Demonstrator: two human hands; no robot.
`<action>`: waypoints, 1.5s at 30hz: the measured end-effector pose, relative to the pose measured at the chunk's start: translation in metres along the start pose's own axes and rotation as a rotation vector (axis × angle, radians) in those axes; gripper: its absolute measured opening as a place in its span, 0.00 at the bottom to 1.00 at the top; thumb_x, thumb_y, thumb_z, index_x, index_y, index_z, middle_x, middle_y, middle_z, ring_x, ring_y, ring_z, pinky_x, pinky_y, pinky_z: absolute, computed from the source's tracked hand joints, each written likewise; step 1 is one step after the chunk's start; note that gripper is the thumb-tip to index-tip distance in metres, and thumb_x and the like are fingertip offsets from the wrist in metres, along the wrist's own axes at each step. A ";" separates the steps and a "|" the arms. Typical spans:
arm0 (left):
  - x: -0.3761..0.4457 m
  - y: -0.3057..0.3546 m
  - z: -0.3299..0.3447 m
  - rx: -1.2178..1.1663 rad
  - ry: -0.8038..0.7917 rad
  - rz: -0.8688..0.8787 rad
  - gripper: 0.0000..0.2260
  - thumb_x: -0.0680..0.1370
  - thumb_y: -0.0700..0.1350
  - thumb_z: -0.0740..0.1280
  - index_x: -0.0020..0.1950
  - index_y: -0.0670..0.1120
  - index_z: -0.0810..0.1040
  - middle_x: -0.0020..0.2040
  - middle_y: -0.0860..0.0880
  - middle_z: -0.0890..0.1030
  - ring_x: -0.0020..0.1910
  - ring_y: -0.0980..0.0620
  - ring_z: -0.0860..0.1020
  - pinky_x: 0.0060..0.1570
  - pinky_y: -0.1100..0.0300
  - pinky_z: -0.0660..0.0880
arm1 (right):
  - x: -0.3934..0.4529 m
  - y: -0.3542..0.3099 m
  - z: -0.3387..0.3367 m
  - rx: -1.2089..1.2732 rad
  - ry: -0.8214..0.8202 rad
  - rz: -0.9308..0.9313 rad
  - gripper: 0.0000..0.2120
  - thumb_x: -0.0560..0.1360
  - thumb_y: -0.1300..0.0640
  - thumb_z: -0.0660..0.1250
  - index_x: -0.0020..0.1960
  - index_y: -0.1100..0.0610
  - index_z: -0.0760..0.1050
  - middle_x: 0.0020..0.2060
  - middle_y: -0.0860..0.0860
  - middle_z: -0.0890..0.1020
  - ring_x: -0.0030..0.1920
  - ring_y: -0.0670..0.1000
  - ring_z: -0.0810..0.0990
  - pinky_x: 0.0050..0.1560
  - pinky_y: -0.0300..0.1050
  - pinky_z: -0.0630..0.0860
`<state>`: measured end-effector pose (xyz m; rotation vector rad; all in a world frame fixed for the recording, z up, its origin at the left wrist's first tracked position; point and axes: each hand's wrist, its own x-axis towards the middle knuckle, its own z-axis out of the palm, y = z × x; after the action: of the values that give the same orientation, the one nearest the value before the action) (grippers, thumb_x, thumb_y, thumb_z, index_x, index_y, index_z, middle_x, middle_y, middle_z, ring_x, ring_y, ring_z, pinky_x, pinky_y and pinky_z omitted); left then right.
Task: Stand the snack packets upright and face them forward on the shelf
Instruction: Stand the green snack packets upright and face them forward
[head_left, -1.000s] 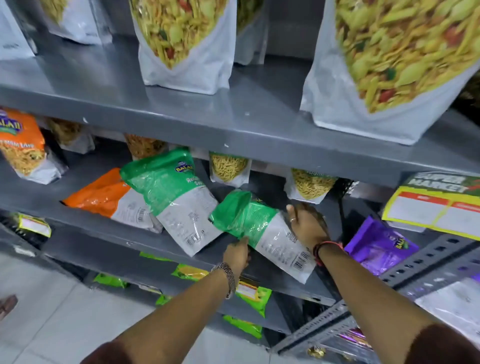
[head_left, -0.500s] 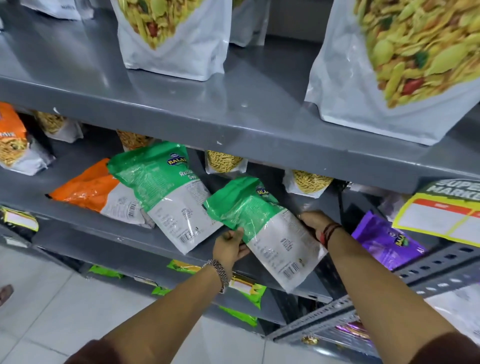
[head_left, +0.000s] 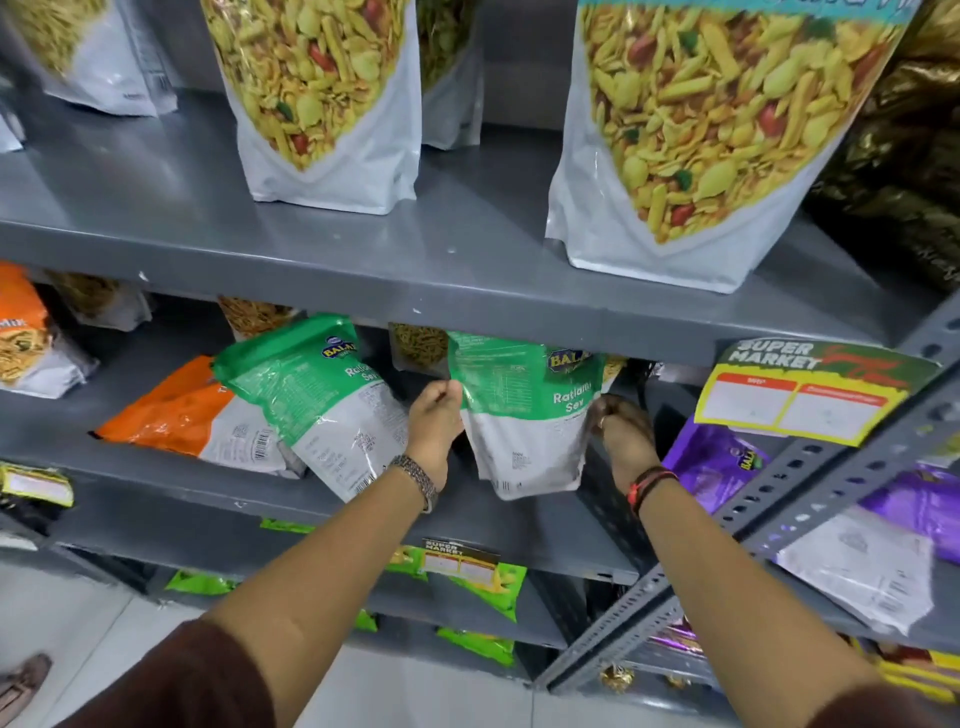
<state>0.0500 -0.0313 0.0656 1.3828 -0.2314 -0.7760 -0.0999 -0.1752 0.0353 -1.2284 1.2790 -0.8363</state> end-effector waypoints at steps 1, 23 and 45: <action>0.002 0.001 0.002 0.011 0.021 0.003 0.12 0.78 0.44 0.61 0.34 0.50 0.70 0.30 0.52 0.67 0.33 0.56 0.66 0.39 0.64 0.69 | -0.001 0.004 0.001 -0.017 -0.014 -0.002 0.13 0.70 0.67 0.59 0.42 0.56 0.80 0.44 0.54 0.81 0.45 0.51 0.77 0.51 0.49 0.76; -0.025 -0.054 0.022 0.127 -0.209 -0.426 0.27 0.79 0.59 0.51 0.73 0.46 0.63 0.75 0.47 0.64 0.74 0.47 0.63 0.67 0.48 0.64 | -0.074 0.056 -0.024 0.090 -0.208 0.116 0.13 0.80 0.56 0.54 0.50 0.64 0.73 0.26 0.48 0.83 0.24 0.42 0.81 0.27 0.32 0.77; -0.075 -0.108 0.026 0.152 -0.233 -0.301 0.23 0.79 0.59 0.50 0.71 0.51 0.65 0.70 0.53 0.69 0.72 0.52 0.65 0.74 0.51 0.56 | -0.026 -0.008 0.010 0.182 -0.379 0.082 0.33 0.76 0.36 0.36 0.63 0.51 0.72 0.53 0.47 0.77 0.53 0.48 0.76 0.57 0.45 0.72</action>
<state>-0.0589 -0.0046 -0.0081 1.4888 -0.2713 -1.1924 -0.0925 -0.1498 0.0482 -1.1172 0.9194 -0.6097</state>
